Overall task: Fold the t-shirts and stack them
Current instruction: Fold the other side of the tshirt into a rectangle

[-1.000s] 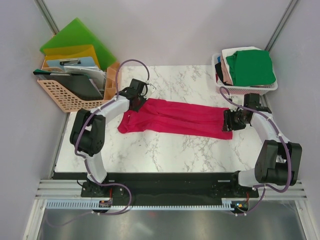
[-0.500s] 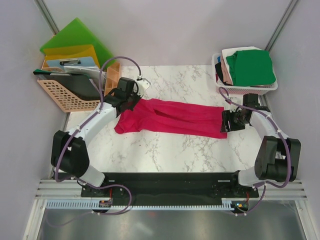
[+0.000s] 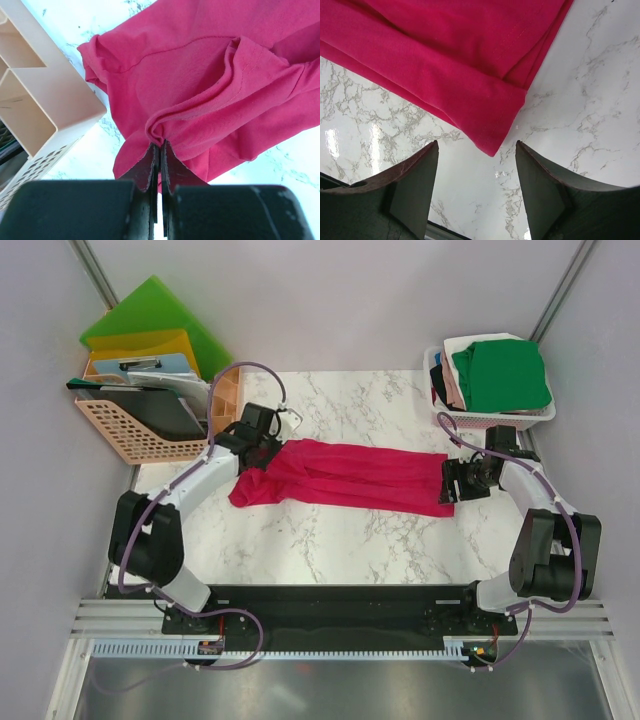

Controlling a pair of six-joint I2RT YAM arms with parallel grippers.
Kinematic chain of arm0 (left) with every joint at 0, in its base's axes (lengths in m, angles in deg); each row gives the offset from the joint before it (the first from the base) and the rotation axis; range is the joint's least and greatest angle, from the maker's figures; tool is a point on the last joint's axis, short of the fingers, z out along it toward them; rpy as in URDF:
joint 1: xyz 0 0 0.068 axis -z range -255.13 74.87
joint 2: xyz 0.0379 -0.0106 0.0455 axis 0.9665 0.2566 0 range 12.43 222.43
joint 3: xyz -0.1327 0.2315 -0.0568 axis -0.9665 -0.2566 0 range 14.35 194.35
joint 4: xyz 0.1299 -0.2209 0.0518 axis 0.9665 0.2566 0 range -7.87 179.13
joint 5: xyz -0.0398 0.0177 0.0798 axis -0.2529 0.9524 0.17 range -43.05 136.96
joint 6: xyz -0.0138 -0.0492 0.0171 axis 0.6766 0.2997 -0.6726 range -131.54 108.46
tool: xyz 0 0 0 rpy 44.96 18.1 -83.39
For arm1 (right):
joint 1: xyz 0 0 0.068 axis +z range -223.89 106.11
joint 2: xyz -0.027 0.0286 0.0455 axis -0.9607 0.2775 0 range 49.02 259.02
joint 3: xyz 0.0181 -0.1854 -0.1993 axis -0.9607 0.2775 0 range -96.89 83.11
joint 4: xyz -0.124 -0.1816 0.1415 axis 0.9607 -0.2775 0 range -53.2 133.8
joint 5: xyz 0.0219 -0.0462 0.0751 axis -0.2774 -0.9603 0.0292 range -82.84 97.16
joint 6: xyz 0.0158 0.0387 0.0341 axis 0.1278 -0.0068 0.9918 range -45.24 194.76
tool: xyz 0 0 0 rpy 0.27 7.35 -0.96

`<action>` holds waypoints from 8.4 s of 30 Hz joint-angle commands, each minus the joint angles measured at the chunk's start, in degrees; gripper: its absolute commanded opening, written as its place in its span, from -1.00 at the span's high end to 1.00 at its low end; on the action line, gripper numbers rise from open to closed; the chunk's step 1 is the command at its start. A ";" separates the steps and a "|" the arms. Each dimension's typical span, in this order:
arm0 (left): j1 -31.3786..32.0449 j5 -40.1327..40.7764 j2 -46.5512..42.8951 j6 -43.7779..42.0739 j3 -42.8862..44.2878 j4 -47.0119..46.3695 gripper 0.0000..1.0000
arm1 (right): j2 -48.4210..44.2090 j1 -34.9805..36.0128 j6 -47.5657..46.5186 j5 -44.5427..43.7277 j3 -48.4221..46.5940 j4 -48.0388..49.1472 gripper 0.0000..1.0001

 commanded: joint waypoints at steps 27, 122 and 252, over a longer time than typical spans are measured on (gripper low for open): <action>-2.39 10.90 26.20 -2.53 21.70 -6.28 -0.45 | -1.70 0.67 -1.22 2.96 -0.81 0.28 -0.41; -10.04 -3.24 15.91 12.59 9.48 14.98 0.21 | 0.06 1.81 -2.19 3.75 -1.07 0.28 -0.40; -14.96 11.79 0.45 5.46 -0.71 5.31 -0.17 | 14.39 17.36 2.82 -4.77 -16.54 -0.15 -0.10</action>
